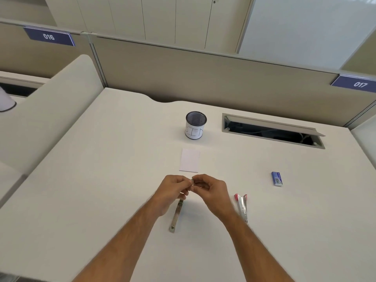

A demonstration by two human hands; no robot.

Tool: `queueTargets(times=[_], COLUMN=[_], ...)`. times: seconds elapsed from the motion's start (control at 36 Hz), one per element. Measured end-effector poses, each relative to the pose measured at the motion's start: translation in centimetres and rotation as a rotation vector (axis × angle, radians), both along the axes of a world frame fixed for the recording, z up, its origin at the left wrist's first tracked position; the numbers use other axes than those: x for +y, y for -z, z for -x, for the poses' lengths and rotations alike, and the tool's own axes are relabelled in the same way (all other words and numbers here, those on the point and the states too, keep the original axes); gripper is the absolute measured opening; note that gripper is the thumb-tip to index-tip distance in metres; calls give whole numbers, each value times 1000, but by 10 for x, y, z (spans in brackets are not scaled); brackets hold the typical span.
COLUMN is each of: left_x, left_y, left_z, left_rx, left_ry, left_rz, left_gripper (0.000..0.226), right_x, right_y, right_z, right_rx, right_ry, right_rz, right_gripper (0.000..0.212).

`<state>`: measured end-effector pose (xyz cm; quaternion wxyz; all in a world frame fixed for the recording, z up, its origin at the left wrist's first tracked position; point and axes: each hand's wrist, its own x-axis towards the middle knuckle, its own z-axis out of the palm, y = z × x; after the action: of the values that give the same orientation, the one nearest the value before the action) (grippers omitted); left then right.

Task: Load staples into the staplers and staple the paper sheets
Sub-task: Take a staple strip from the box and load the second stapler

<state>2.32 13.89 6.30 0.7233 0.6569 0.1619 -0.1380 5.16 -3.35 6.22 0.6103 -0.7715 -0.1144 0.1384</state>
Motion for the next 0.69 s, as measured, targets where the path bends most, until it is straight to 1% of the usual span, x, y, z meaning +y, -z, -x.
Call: queueTargets(times=[0.17,0.28,0.33,0.42,0.44,0.53,0.64,0.69], left_x=[8,12,16,24,26,28,22,18], left_y=[7,12,18,31,35,46,54,57], left_z=[5,8,11,19,22,28,31,31], left_rx=[22,49,62,51,55,106,135,123], left_ry=[-2,-10,-54,-77,-64,-17,45,71], left_rz=[-79,-137,-247,-517,-565,-595,-650,-682], left_gripper=[24,21,15,17,15,4,19,19], right_x=[6,10,11,13,14,20,27,30], right_y=[9,17,23,34,37,44,48,49], right_z=[-2,-4,-3,3,5,9,11,11], right_rx=[-61,-98,-125,-129,-123,-115,-100,-95], right_ry=[-94,-59,-33,-24,-16,-1,-15,-24], right_rz=[155,269,347,466,479,484,491,500], right_gripper=[11,13,13,19,20,19,18,18])
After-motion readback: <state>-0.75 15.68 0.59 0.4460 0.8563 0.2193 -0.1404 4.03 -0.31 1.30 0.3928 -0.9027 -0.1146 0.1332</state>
